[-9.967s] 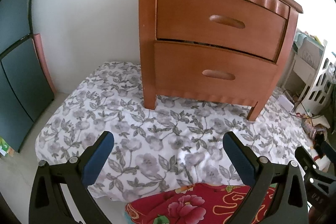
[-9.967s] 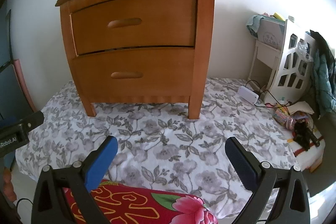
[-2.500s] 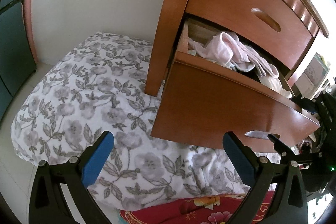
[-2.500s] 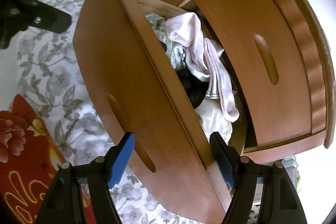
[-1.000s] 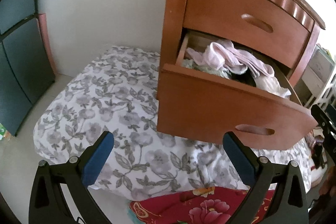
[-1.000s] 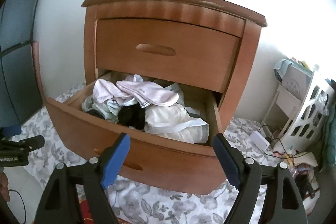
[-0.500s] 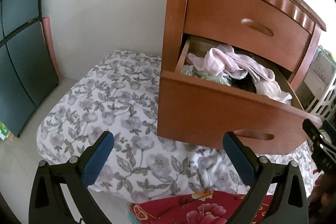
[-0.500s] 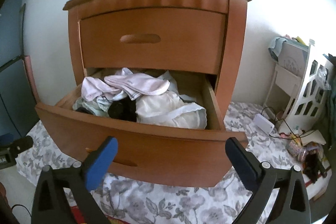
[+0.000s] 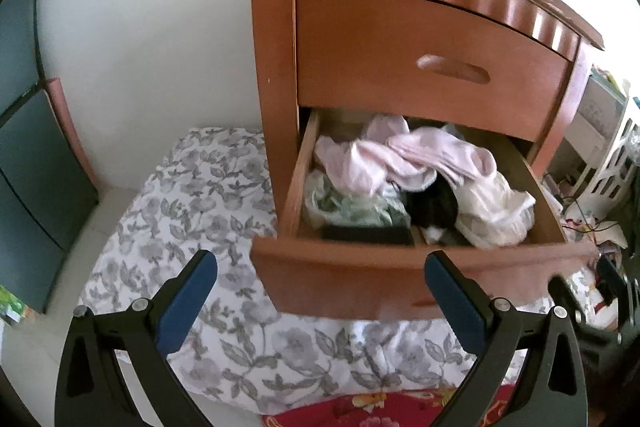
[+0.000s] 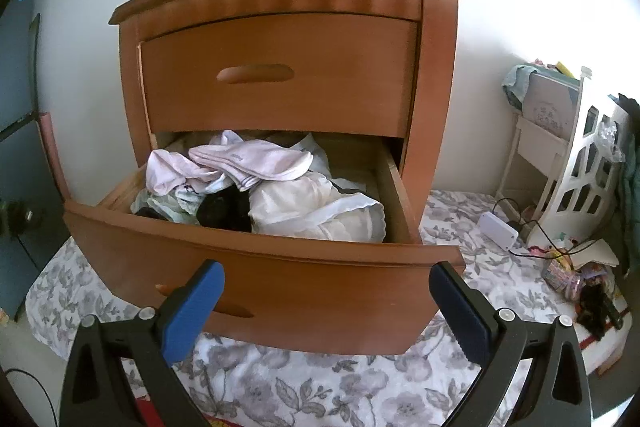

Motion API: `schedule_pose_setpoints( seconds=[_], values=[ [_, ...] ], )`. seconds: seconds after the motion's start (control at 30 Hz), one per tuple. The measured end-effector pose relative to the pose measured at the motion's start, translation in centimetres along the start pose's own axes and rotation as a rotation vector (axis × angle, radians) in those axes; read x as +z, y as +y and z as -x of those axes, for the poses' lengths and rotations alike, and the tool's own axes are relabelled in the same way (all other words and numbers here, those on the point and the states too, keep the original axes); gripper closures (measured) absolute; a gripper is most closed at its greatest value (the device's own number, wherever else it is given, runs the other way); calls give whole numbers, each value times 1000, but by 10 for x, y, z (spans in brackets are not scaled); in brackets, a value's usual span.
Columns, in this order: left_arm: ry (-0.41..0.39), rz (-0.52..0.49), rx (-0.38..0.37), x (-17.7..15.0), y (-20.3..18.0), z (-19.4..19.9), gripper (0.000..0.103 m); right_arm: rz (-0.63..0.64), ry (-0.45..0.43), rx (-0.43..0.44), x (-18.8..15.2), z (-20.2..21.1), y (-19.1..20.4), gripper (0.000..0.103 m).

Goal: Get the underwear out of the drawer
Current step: 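Reach the left tool into the open drawer toward the pink clothes, then grasp a pink garment with the left tool and lift it out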

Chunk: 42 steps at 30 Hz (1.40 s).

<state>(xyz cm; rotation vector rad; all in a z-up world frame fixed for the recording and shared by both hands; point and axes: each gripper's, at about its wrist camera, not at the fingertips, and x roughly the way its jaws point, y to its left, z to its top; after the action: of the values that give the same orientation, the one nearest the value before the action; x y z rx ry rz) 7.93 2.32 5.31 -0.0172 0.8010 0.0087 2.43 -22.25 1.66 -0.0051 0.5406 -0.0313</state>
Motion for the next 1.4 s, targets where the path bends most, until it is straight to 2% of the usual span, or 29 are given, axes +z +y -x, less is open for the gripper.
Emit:
schedule_pose_setpoints(
  seconds=[0.1, 0.27, 0.4, 0.5, 0.73, 0.87, 0.9, 0.97, 1.1, 1.13, 1.17, 1.3, 1.37, 1.4],
  values=[
    [20, -1, -13, 23, -2, -10, 0, -22, -2, -9, -1, 1, -4, 0],
    [155, 104, -86, 61, 3, -51, 0, -50, -3, -7, -2, 1, -10, 0],
    [228, 202, -104, 76, 6, -79, 0, -52, 1, -9, -2, 0, -10, 0],
    [275, 214, -128, 82, -2, -98, 0, -51, 9, -10, -2, -1, -10, 0],
    [278, 214, -96, 94, -11, -130, 2, -56, 18, -6, -3, -3, -11, 0],
    [313, 236, -80, 94, -13, -148, 3, -52, 25, -4, -3, -4, -11, 0],
    [320, 239, -79, 94, -14, -152, 5, -51, 26, -3, -3, -4, -10, 0],
    [339, 239, -89, 91, -16, -160, 19, -51, 29, -1, -3, -5, -10, 0],
    [368, 258, -117, 83, -20, -169, 38, -52, 35, 2, -3, -7, -10, 0],
    [371, 263, -129, 82, -20, -170, 47, -52, 36, 2, -3, -7, -10, 0],
    [372, 267, -144, 80, -21, -171, 54, -52, 35, 2, -3, -7, -10, 0],
    [356, 252, -151, 80, -25, -169, 70, -52, 36, 1, -3, -7, -10, 0],
    [342, 252, -163, 80, -26, -166, 82, -52, 36, 2, -3, -7, -10, 0],
    [335, 254, -166, 80, -26, -164, 85, -52, 37, 2, -3, -8, -10, 0]
  ],
)
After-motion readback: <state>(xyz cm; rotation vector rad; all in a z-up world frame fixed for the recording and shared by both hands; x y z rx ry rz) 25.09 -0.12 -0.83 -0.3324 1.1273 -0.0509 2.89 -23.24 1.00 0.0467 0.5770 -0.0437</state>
